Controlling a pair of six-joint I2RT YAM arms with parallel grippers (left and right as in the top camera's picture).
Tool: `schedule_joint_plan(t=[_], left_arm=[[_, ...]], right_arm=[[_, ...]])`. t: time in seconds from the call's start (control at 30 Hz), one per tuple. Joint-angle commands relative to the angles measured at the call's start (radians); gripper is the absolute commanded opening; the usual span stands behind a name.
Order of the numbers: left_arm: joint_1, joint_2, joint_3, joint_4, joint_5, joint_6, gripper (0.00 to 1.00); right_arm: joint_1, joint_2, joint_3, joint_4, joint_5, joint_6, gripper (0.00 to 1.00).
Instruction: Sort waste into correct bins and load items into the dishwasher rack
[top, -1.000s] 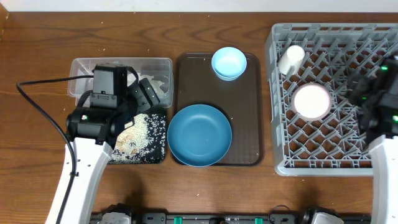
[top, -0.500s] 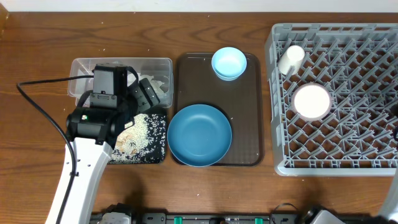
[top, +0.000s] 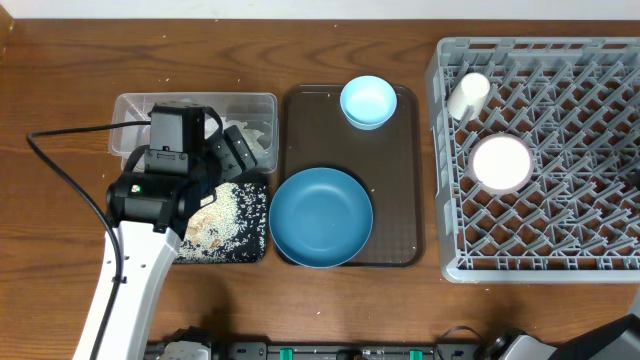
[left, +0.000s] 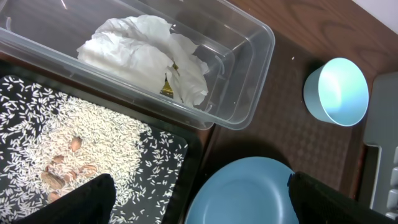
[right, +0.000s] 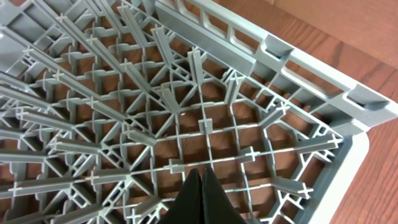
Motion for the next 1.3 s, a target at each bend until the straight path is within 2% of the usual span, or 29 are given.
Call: schedule_joint_plan(t=[0.0,0.7,0.83,1.07,1.27], left_arm=[[0.003,-0.007,0.022,0.000,-0.019,0.002,0.91],[0.003,-0.007,0.022,0.000,-0.019,0.002,0.91],[0.003,-0.007,0.022,0.000,-0.019,0.002,0.91],[0.003,-0.007,0.022,0.000,-0.019,0.002,0.91],[0.003,-0.007,0.022,0.000,-0.019,0.002,0.91]], right_arm=[[-0.008,0.008,0.007,0.010,-0.003,0.015,0.01],[-0.050,0.080,0.007,0.037,-0.012,0.009,0.01],[-0.043,0.077,0.007,0.038,-0.119,0.009,0.01],[0.011,0.063,0.007,0.036,-0.169,0.008,0.01],[0.153,0.031,0.007,0.026,-0.423,-0.030,0.01]])
